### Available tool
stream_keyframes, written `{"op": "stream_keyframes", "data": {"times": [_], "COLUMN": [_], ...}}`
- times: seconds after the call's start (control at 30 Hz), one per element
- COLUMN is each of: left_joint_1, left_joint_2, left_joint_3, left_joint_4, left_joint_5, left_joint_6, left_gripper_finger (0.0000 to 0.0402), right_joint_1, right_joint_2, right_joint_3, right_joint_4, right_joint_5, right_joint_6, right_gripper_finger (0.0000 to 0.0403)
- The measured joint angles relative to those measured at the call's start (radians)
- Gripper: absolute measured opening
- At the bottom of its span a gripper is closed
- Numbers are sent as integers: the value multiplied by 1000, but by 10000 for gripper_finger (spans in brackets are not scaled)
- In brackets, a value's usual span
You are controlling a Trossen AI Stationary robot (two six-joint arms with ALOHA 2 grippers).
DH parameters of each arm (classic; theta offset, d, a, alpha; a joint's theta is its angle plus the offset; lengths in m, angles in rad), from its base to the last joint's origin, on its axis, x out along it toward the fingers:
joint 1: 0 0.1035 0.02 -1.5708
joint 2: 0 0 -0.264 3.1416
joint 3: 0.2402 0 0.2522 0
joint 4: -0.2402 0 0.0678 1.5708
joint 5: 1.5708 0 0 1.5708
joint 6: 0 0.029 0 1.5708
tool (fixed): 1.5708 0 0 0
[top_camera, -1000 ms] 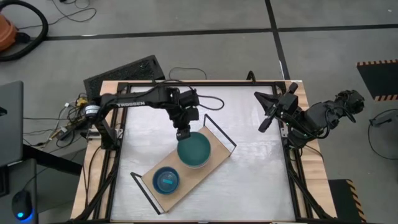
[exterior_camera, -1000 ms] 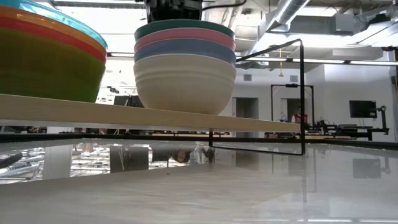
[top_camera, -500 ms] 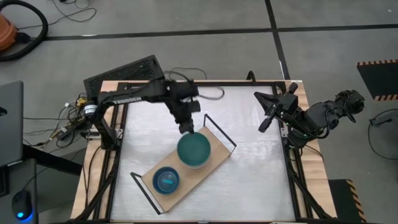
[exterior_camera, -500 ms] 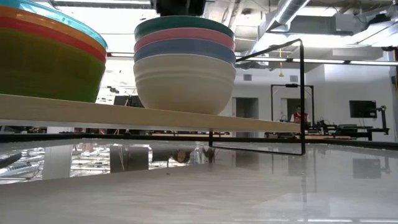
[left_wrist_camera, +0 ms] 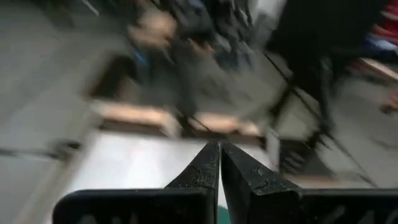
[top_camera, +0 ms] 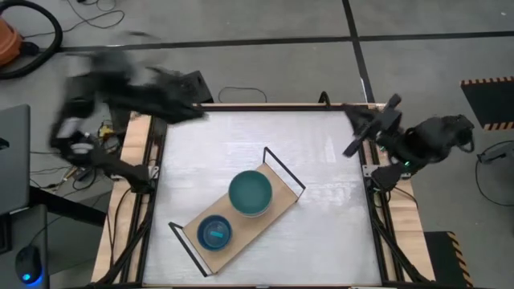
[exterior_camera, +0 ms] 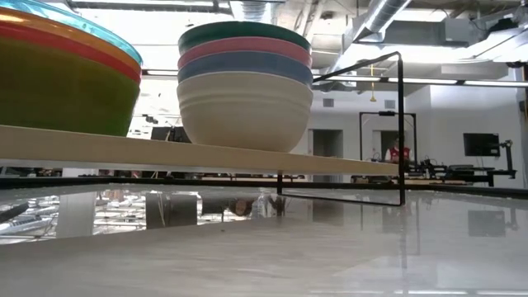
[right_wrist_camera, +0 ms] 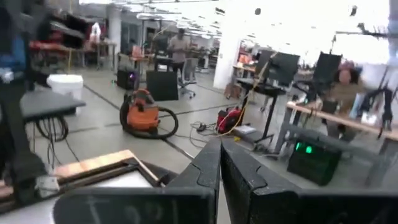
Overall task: Place and stack bowls onto a shelf
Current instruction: Return to Home Position
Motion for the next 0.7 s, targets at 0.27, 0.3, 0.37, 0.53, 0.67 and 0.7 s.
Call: {"op": "stream_keyframes", "data": {"times": [0.27, 0.3, 0.37, 0.53, 0.67, 0.7], "left_joint_1": [0, 0, 0, 0, 0, 0], "left_joint_2": [-353, -391, -472, -693, -860, -899], "left_joint_3": [-119, -164, -293, -691, -998, -1072], "left_joint_4": [15, 17, 44, 303, 505, 540], "left_joint_5": [-296, -315, -348, -352, -349, -344], "left_joint_6": [-5, -14, -45, -119, -177, -194], "left_gripper_finger": [0, 0, 0, 0, 0, 0], "right_joint_1": [11, 10, 9, -12, -47, -57], "right_joint_2": [-357, -401, -477, -669, -801, -831], "right_joint_3": [-32, -63, -140, -381, -579, -627], "right_joint_4": [-349, -348, -351, -228, -120, -87], "right_joint_5": [-238, -237, -238, -227, -232, -234], "right_joint_6": [374, 383, 402, 420, 421, 424], "right_gripper_finger": [40, 40, 40, 40, 40, 40]}}
